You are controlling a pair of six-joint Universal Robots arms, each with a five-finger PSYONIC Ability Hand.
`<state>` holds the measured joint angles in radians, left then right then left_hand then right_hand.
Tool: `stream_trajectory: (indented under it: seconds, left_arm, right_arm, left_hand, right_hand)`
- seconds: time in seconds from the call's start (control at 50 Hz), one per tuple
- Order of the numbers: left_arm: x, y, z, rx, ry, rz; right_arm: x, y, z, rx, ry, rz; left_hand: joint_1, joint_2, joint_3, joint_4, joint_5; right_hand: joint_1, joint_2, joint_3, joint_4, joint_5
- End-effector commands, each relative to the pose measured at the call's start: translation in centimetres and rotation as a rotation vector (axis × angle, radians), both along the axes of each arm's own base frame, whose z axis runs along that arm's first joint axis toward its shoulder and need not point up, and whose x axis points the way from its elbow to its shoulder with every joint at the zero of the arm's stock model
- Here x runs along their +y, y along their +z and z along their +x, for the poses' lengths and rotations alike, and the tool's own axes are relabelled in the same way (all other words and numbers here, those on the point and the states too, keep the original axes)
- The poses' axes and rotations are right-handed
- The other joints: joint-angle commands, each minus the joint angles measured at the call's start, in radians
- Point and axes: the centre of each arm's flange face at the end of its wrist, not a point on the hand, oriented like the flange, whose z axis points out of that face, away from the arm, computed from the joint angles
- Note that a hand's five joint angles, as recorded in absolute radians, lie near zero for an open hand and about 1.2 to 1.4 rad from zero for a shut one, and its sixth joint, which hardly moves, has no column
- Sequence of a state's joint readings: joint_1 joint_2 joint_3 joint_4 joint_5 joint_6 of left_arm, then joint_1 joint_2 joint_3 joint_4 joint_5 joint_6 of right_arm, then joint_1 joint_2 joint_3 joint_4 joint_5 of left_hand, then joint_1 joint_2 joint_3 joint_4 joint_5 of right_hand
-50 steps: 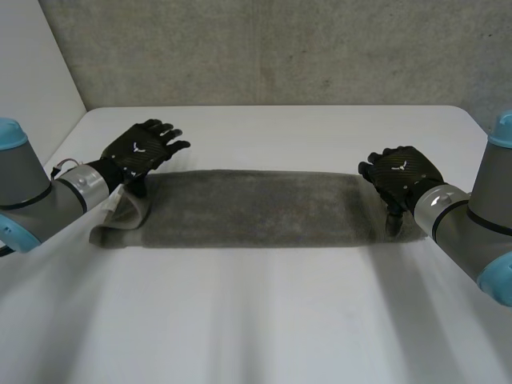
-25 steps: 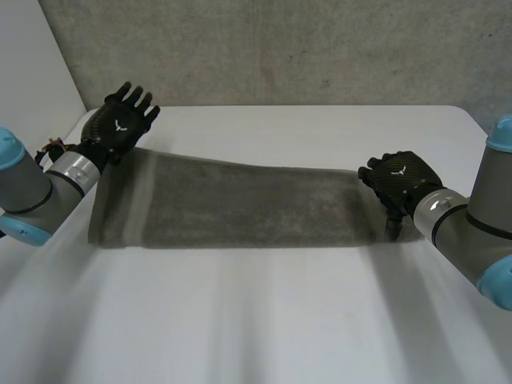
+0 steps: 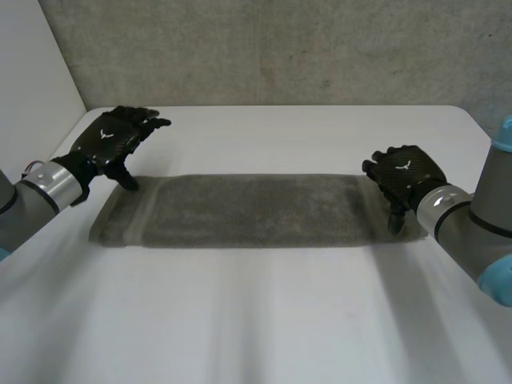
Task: Fold the towel.
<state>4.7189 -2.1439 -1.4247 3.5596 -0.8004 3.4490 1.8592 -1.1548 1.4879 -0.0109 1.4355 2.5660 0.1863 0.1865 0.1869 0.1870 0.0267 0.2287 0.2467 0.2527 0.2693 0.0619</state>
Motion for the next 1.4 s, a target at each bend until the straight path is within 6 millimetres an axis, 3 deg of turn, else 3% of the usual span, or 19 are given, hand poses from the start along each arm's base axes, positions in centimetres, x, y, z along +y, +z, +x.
stream_trajectory:
  seconds: [0.02,0.14,0.3,0.62,0.68,0.7,0.74,0.88,0.98,1.04,1.08,1.16,1.2,1.26,1.3,1.32,1.36,1.38,1.4]
  left_arm:
    - [3.5,0.9,-0.4,0.179,0.042,0.214]
    - [6.0,1.9,-1.2,0.357,0.246,0.319]
    - [9.2,1.4,-1.7,0.348,0.445,0.287]
    - [11.4,0.6,-3.2,0.304,0.386,0.091]
    - [11.5,0.6,-3.2,0.29,0.383,0.061]
    - [11.5,0.6,-3.2,0.29,0.383,0.06]
    - [11.6,0.5,-3.2,0.286,0.382,0.058]
    - [11.7,0.4,-3.3,0.286,0.379,0.059]
    - [11.8,0.6,-3.2,0.289,0.379,0.053]
    - [11.8,0.9,-3.1,0.294,0.381,0.045]
    - [11.8,1.0,-2.9,0.295,0.385,0.043]
    - [11.7,1.4,-2.7,0.306,0.389,0.029]
    - [11.7,1.5,-2.7,0.308,0.388,0.025]
    - [11.7,1.6,-2.7,0.312,0.387,0.016]
    - [11.7,1.6,-2.8,0.312,0.386,0.013]
    - [11.8,1.5,-2.8,0.313,0.384,0.012]
    - [11.8,1.5,-2.7,0.313,0.384,0.012]
    - [11.8,1.5,-2.7,0.313,0.384,0.007]
    - [11.9,1.5,-2.7,0.314,0.385,0.003]
  right_arm:
    - [-1.9,-0.1,-2.1,-0.086,-0.077,0.032]
    - [-2.9,-1.1,-2.8,-0.147,-0.085,0.114]
    - [-3.4,-2.9,-3.2,-0.129,-0.105,0.205]
    - [-4.4,-6.0,-3.4,-0.068,-0.094,0.198]
    - [-4.9,-6.5,-3.9,-0.034,-0.095,0.178]
    - [-5.1,-6.5,-4.3,-0.016,-0.106,0.169]
    - [-5.4,-6.3,-4.7,0.003,-0.12,0.154]
    - [-7.2,-5.4,-7.0,0.126,-0.207,0.061]
    - [-9.0,-4.9,-11.6,0.273,-0.284,0.03]
    - [-9.4,-4.6,-12.7,0.294,-0.307,0.025]
    - [-10.0,-3.3,-14.3,0.299,-0.344,0.003]
    - [-10.4,-0.7,-14.5,0.283,-0.354,-0.054]
    - [-10.6,2.2,-14.1,0.264,-0.357,-0.14]
    - [-10.4,3.8,-13.0,0.243,-0.337,-0.185]
    - [-8.9,7.1,-6.6,0.171,-0.198,-0.297]
    - [-8.9,7.2,-6.5,0.17,-0.197,-0.298]
    - [-6.0,9.1,0.5,0.107,-0.026,-0.374]
    - [-6.0,9.1,0.6,0.107,-0.026,-0.374]
    - [-4.3,9.6,3.5,0.087,0.049,-0.399]
  left_hand:
    - [0.083,0.083,0.082,0.082,0.068]
    - [0.121,0.121,0.121,0.12,0.106]
    - [0.098,0.098,0.097,0.097,0.083]
    - [0.054,0.053,0.053,0.053,0.039]
    - [0.045,0.045,0.044,0.044,0.03]
    - [0.045,0.045,0.044,0.044,0.03]
    - [0.045,0.045,0.044,0.044,0.03]
    - [0.042,0.042,0.041,0.041,0.027]
    - [0.042,0.042,0.041,0.041,0.027]
    - [0.039,0.039,0.038,0.038,0.024]
    - [0.039,0.039,0.038,0.038,0.024]
    - [0.039,0.039,0.038,0.038,0.024]
    - [0.039,0.039,0.038,0.038,0.024]
    - [0.039,0.039,0.038,0.038,0.024]
    - [0.039,0.039,0.038,0.038,0.024]
    - [0.039,0.039,0.038,0.038,0.024]
    - [0.039,0.039,0.038,0.038,0.024]
    - [0.036,0.036,0.035,0.035,0.021]
    - [0.036,0.036,0.035,0.035,0.021]
  right_hand:
    - [-0.054,-0.072,-0.078,-0.095,-0.062]
    - [0.023,0.005,-0.001,-0.017,0.016]
    - [0.103,0.085,0.079,0.062,0.095]
    - [0.505,0.487,0.481,0.464,0.497]
    - [0.794,0.776,0.77,0.753,0.786]
    - [1.019,1.002,0.996,0.979,1.012]
    - [1.166,1.148,1.142,1.125,1.158]
    - [1.168,1.15,1.144,1.127,1.16]
    - [1.168,1.15,1.144,1.127,1.16]
    - [1.168,1.15,1.144,1.127,1.16]
    - [1.168,1.15,1.144,1.127,1.16]
    - [1.168,1.15,1.144,1.127,1.16]
    - [1.168,1.15,1.144,1.127,1.16]
    - [1.168,1.15,1.144,1.127,1.16]
    - [1.168,1.15,1.144,1.127,1.16]
    - [1.168,1.15,1.144,1.127,1.16]
    - [1.168,1.15,1.144,1.127,1.16]
    - [1.168,1.15,1.144,1.127,1.16]
    - [1.168,1.15,1.144,1.127,1.16]
